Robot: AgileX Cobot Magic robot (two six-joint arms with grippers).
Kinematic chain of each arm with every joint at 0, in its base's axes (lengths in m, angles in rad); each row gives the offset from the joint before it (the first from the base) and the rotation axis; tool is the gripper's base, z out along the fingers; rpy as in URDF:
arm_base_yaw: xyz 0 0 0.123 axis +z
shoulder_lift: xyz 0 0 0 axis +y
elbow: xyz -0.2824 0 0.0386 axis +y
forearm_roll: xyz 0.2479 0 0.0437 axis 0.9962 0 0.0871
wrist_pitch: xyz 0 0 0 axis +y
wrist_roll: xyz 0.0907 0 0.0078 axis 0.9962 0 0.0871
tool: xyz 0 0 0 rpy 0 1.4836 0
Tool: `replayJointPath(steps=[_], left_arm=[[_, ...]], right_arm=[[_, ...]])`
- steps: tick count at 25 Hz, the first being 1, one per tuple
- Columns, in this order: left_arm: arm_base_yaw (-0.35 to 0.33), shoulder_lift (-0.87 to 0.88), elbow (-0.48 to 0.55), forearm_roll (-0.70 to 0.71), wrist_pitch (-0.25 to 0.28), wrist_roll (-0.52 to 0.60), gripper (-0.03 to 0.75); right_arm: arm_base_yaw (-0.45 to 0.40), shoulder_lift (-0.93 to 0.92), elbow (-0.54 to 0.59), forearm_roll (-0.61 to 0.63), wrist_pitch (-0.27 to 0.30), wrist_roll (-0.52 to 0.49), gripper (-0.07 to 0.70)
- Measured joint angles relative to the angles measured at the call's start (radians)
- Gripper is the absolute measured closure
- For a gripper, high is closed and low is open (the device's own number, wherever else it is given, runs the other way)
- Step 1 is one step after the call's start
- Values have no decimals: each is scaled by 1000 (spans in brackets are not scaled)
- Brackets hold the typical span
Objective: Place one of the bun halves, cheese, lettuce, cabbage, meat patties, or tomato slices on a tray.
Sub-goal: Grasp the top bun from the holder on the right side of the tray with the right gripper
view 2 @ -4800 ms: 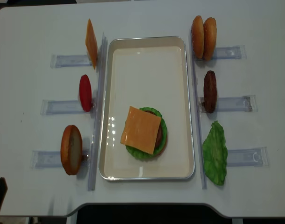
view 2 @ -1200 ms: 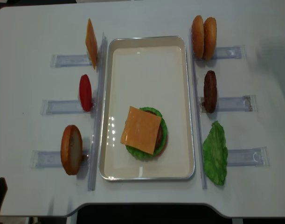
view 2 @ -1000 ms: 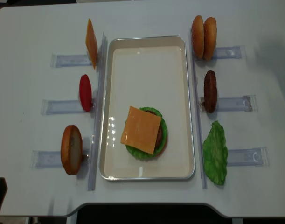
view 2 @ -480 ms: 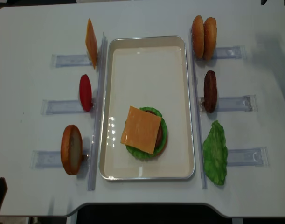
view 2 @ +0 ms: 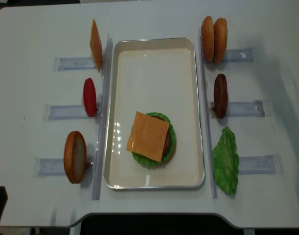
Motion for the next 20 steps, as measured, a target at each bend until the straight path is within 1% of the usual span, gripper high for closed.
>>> replayJointPath(steps=[4, 9, 17, 19, 20], left_arm=[[0, 0, 0, 0, 0, 0, 307], [0, 0, 0, 0, 0, 0, 307], [0, 0, 0, 0, 0, 0, 307], [0, 0, 0, 0, 0, 0, 307], [0, 0, 0, 0, 0, 0, 307]], right_arm=[[58, 8, 0, 0, 0, 47, 216], [102, 58, 0, -3, 0, 69, 216], [124, 87, 0, -8, 1, 69, 208], [127, 88, 0, -8, -12, 69, 209], [129, 88, 0, -8, -28, 69, 209]])
